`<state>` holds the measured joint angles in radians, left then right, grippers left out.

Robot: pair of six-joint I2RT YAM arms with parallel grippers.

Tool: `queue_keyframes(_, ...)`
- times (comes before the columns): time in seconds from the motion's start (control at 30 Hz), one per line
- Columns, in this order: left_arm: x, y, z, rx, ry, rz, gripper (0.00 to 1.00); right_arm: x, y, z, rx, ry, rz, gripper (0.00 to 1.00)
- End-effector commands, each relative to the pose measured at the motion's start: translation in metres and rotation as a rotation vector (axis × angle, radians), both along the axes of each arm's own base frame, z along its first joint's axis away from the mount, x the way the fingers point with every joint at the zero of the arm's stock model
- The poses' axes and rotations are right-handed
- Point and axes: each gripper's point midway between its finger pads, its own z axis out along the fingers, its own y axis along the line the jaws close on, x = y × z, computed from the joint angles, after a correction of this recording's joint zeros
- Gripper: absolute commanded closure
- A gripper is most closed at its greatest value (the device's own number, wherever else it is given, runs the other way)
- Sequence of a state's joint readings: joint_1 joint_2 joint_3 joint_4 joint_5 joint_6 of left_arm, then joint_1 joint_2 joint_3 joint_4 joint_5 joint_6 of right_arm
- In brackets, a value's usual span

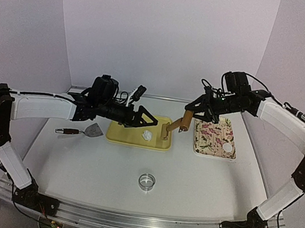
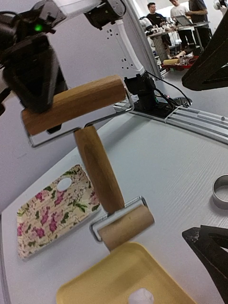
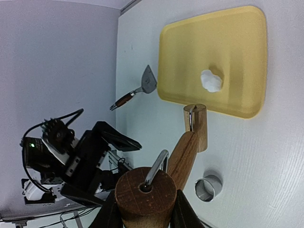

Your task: Roll out the dumpling wrappers from the dough

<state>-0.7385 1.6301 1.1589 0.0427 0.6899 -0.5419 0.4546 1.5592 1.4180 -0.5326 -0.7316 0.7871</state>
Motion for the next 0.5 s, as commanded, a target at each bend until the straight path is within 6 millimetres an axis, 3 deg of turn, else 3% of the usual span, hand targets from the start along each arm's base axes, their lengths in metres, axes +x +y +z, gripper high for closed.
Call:
queue_keyframes(0.0, -0.001, -0.008, 0.056, -0.116, -0.476, 0.059, 0.01, 0.001, 0.037, 0.064, 0.194, -0.054, 0.110, 1.00)
queue_keyframes(0.2, 0.003, -0.018, 0.077, -0.116, -0.707, 0.103, 0.01, -0.005, 0.066, 0.089, 0.261, -0.044, 0.189, 1.00)
queue_keyframes(0.47, -0.014, -0.036, 0.075, -0.186, -0.772, -0.014, 0.01, -0.012, 0.077, 0.109, 0.309, -0.023, 0.221, 1.00)
